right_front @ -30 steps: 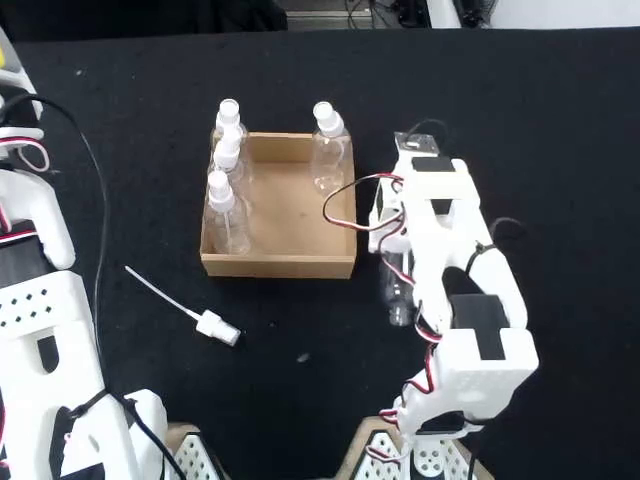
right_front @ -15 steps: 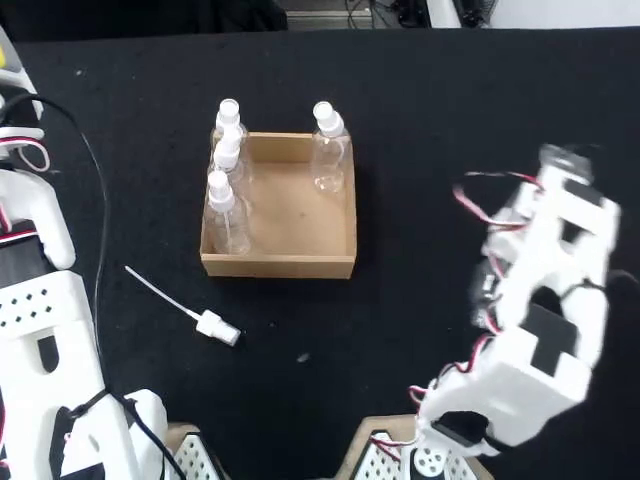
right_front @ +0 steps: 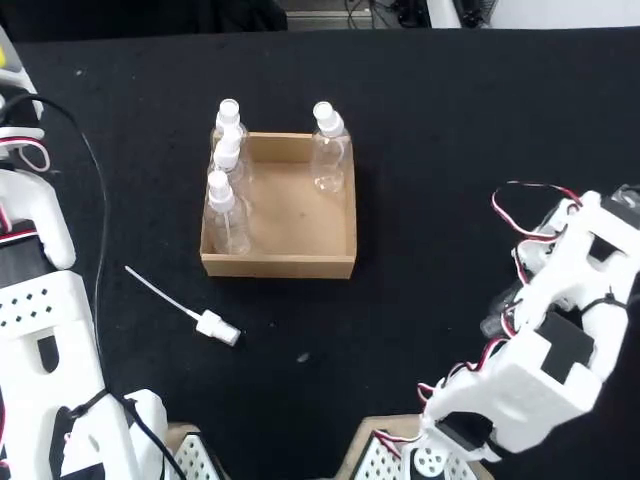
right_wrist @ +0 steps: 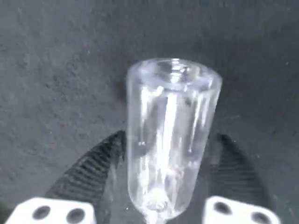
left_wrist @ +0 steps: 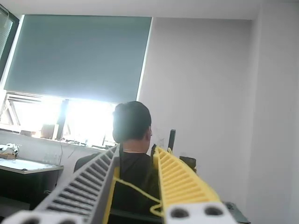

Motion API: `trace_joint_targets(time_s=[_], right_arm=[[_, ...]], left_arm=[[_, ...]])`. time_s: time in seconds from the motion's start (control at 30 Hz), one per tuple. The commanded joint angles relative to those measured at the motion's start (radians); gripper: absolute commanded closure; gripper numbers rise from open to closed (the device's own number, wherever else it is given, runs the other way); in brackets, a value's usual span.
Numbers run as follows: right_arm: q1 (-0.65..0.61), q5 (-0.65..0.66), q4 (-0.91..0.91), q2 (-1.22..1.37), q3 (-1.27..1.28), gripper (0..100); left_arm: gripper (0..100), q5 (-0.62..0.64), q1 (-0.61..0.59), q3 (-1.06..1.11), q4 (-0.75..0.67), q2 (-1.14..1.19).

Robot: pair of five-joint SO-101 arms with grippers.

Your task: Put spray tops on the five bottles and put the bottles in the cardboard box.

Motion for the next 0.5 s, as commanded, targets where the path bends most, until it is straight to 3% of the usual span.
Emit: trace_joint_targets(time_s=[0.0, 0.27, 0.33, 0.47], right_arm=[[-0.052, 0.046, 0.051, -0.041, -0.081, 69.4], [-0.080, 0.292, 0.272, -0.041, -0.315, 69.1], [-0.080, 0.446, 0.325, -0.038, -0.363, 69.1], [-0.077, 0.908, 0.365, -0.035, -0.383, 69.1]], left_arm=[[97, 0.005, -0.002, -0.012, -0.020, -0.018], [97, 0.005, -0.001, -0.012, -0.020, -0.018], [97, 0.005, -0.001, -0.012, -0.020, -0.018], [97, 0.005, -0.001, -0.012, -0.020, -0.017]])
